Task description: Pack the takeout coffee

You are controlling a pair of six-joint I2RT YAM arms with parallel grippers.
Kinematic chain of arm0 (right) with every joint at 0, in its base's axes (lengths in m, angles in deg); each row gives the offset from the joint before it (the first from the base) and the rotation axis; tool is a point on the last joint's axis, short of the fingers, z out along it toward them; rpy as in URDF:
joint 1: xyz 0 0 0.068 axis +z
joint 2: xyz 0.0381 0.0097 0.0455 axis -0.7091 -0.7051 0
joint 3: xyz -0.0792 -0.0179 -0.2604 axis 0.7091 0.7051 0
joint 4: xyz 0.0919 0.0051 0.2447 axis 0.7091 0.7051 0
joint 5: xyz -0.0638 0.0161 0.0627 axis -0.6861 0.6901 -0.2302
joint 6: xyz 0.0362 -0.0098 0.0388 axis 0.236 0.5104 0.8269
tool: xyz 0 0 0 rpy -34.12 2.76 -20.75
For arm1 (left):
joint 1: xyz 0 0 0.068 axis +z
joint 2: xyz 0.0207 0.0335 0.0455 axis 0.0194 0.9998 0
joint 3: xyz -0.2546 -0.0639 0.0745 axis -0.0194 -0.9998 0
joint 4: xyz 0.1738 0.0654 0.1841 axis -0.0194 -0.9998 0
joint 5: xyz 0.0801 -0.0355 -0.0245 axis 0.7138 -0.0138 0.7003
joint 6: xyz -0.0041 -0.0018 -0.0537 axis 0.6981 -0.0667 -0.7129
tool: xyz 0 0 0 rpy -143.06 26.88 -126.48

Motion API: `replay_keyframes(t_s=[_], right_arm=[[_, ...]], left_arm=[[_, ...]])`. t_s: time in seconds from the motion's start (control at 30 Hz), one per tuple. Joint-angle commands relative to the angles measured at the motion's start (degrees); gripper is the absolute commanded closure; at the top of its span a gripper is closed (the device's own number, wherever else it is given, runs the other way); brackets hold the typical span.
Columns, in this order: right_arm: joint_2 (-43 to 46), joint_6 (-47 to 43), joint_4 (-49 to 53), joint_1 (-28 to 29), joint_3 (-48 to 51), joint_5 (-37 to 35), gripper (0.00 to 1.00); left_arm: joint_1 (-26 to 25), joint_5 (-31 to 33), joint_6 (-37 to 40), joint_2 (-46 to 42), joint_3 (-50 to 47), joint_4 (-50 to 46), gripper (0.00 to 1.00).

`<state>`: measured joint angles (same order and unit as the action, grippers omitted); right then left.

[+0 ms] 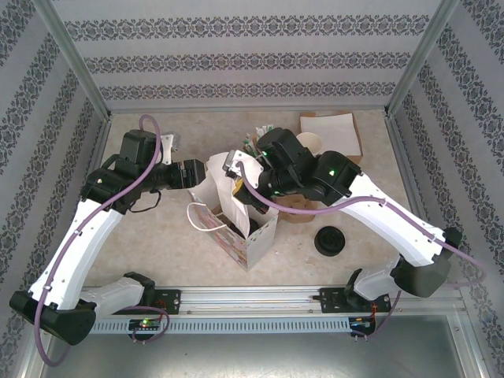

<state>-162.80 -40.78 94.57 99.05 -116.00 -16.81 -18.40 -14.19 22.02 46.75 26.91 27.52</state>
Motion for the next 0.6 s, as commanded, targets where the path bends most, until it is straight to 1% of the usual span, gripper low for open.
replay_keyframes(t_s=[0.0, 0.13, 0.23, 0.37, 0.57], right_arm=[[-0.5, -2.0, -5.9, 0.5, 0.9, -2.2, 1.00], [-1.4, -1.9, -11.8, 0.5, 3.4, -2.4, 1.00], [-3.7, -1.6, -12.8, 0.4, 4.2, -2.2, 1.00], [-6.5, 0.2, -14.1, 0.4, 5.1, -3.9, 1.00], [-8.2, 1.9, -18.0, 0.4, 8.6, -2.3, 1.00]], left_arm=[[-0.7, 2.2, -0.4, -1.4, -0.5, 0.7, 0.20], [-0.7, 2.5, -0.7, -2.3, -1.4, 1.3, 0.20], [-0.7, 2.9, -0.9, -2.7, -1.7, 1.2, 0.20], [-0.8, 3.2, -1.6, -3.4, -2.3, 1.6, 0.20], [-0.8, 3.9, -1.9, -4.4, -2.9, 1.7, 0.20]])
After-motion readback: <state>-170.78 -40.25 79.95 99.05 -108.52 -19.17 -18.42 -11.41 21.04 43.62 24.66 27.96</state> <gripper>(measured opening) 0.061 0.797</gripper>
